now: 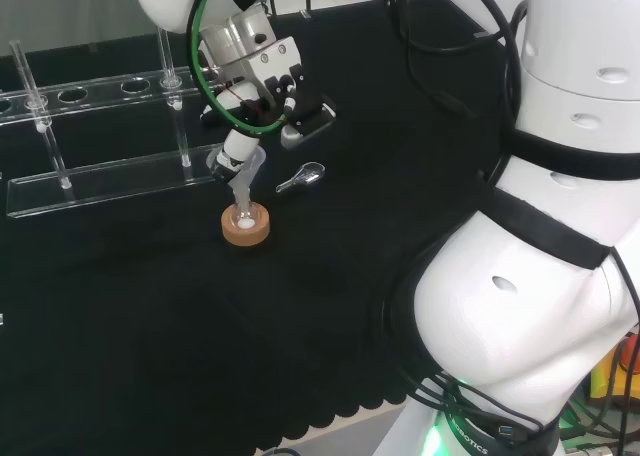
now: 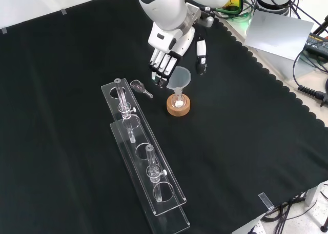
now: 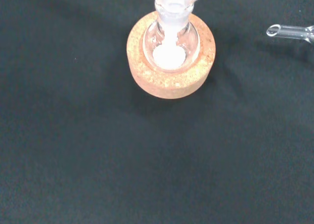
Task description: Remove the funnel from the round-bottom flask.
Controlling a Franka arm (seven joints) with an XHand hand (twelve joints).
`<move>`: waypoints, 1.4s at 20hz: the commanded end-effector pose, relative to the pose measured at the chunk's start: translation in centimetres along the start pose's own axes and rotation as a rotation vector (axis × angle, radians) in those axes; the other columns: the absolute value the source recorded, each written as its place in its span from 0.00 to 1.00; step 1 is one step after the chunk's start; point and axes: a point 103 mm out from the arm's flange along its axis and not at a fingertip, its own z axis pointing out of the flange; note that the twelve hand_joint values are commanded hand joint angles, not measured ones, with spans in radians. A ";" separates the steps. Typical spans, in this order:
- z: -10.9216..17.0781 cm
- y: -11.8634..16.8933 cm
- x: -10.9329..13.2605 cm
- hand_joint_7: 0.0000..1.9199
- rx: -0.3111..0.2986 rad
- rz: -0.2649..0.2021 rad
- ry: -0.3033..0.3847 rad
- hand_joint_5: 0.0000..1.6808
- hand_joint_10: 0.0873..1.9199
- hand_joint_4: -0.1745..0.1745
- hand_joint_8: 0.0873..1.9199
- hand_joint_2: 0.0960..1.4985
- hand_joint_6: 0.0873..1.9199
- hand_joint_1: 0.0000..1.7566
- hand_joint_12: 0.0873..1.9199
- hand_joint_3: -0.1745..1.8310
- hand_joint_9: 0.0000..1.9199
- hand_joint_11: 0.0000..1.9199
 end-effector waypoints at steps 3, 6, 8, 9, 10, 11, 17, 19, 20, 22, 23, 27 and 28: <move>0.8 0.6 -0.5 0.00 0.022 -0.004 -0.022 0.00 0.31 0.35 0.01 0.58 0.00 0.31 0.76 0.01 0.00 0.08; 1.0 0.8 -0.4 0.00 0.022 -0.005 -0.034 0.00 0.31 0.35 0.01 0.58 0.00 0.31 0.76 0.01 0.00 0.08; 1.1 0.9 -0.3 0.00 0.023 -0.004 -0.051 0.00 0.32 0.35 0.01 0.58 0.00 0.31 0.76 0.01 0.00 0.08; 1.2 1.0 -0.3 0.00 0.024 -0.005 -0.057 0.00 0.33 0.35 0.02 0.58 0.00 0.31 0.76 0.01 0.00 0.08; 1.3 1.0 -0.4 0.00 0.027 -0.007 -0.063 0.00 0.33 0.34 0.02 0.58 0.00 0.31 0.76 0.01 0.00 0.08; 1.4 1.1 -0.4 0.00 0.031 -0.006 -0.073 0.00 0.33 0.34 0.02 0.58 0.00 0.32 0.76 0.01 0.00 0.08; 2.2 1.4 -0.6 0.00 0.044 -0.004 -0.085 0.01 0.38 0.34 0.06 0.59 0.00 0.33 0.76 0.01 0.00 0.06; 2.3 1.4 -0.7 0.00 0.043 -0.003 -0.096 0.02 0.39 0.33 0.08 0.59 0.00 0.34 0.76 0.01 0.01 0.06; 2.3 1.4 -0.8 0.00 0.040 -0.003 -0.099 0.02 0.39 0.33 0.09 0.59 0.00 0.34 0.75 0.01 0.02 0.06; 2.3 1.4 -0.8 0.00 0.033 -0.001 -0.106 0.03 0.39 0.33 0.12 0.59 0.00 0.35 0.75 0.01 0.04 0.06; 2.3 1.4 -0.8 0.00 0.028 0.002 -0.112 0.03 0.39 0.33 0.13 0.59 0.00 0.35 0.75 0.01 0.04 0.06; 2.1 1.5 -0.6 0.02 0.008 0.014 -0.134 0.07 0.35 0.31 0.24 0.61 0.00 0.37 0.73 0.00 0.13 0.08; 2.1 1.5 -0.6 0.04 0.000 0.019 -0.141 0.08 0.34 0.31 0.27 0.62 0.00 0.38 0.72 0.00 0.17 0.09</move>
